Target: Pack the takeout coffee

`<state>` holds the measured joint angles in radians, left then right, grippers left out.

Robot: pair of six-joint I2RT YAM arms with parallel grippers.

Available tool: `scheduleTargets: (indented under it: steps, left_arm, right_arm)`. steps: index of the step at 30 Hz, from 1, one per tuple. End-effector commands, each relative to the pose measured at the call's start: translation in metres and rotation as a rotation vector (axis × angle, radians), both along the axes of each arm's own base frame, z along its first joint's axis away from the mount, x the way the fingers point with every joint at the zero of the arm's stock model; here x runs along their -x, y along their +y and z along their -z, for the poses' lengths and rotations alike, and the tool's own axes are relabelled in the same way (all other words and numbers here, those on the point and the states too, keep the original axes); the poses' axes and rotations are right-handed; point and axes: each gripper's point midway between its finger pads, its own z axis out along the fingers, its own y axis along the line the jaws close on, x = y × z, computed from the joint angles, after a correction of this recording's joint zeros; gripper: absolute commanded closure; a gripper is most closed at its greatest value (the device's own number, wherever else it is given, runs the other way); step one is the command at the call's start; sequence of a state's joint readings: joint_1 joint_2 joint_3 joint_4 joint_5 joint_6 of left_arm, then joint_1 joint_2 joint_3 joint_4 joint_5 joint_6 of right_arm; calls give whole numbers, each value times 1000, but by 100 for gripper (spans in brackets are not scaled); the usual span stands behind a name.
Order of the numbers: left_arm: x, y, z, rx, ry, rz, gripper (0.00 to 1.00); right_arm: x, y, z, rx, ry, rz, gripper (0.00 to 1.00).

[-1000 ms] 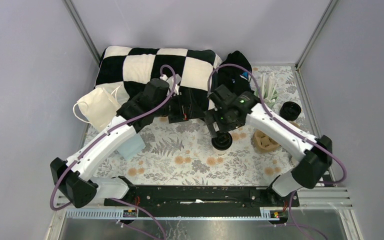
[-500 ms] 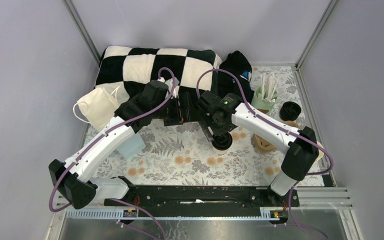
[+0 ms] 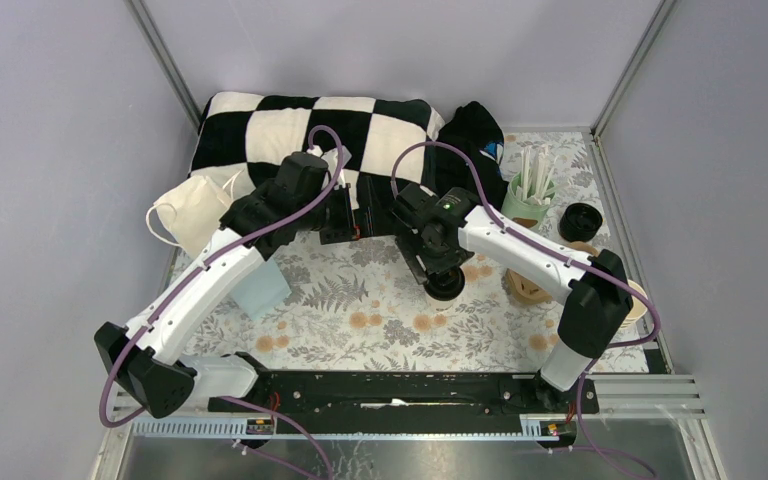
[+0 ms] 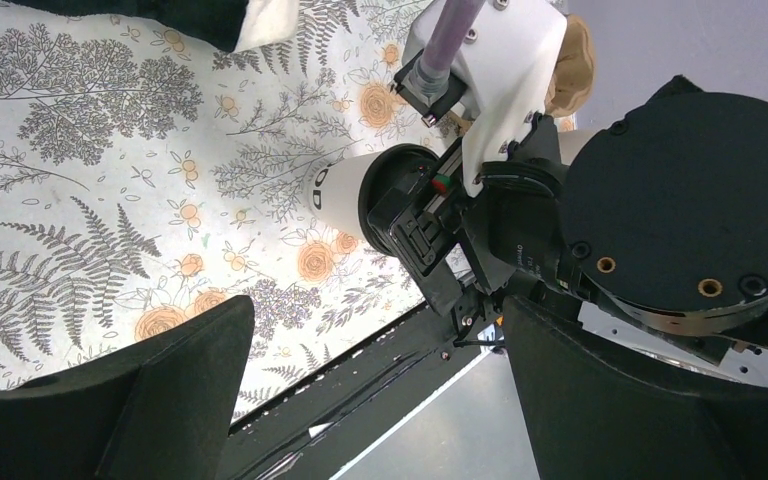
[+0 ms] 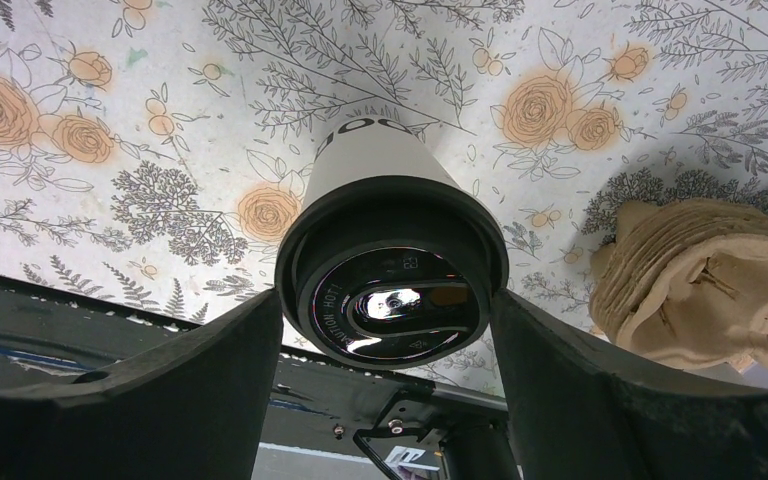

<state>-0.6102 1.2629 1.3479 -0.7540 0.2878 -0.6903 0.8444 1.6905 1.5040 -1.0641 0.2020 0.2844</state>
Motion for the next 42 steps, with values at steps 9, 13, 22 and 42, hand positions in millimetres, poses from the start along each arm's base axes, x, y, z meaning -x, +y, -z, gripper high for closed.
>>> scheduleTargets:
  steps: [9, 13, 22, 42]
  left_arm:
    - [-5, 0, -16, 24, -53, 21, 2]
    - [-4, 1, -16, 25, -51, 22, 2]
    - [-3, 6, -19, 25, -60, 19, 2]
    - [-3, 14, -23, 24, -66, 23, 2]
  right_arm:
    - [3, -11, 7, 51, -16, 24, 17]
    - [3, -12, 12, 56, -13, 29, 17]
    - [-6, -14, 4, 51, -71, 49, 22]
    - [-130, -69, -11, 8, -216, 233, 32]
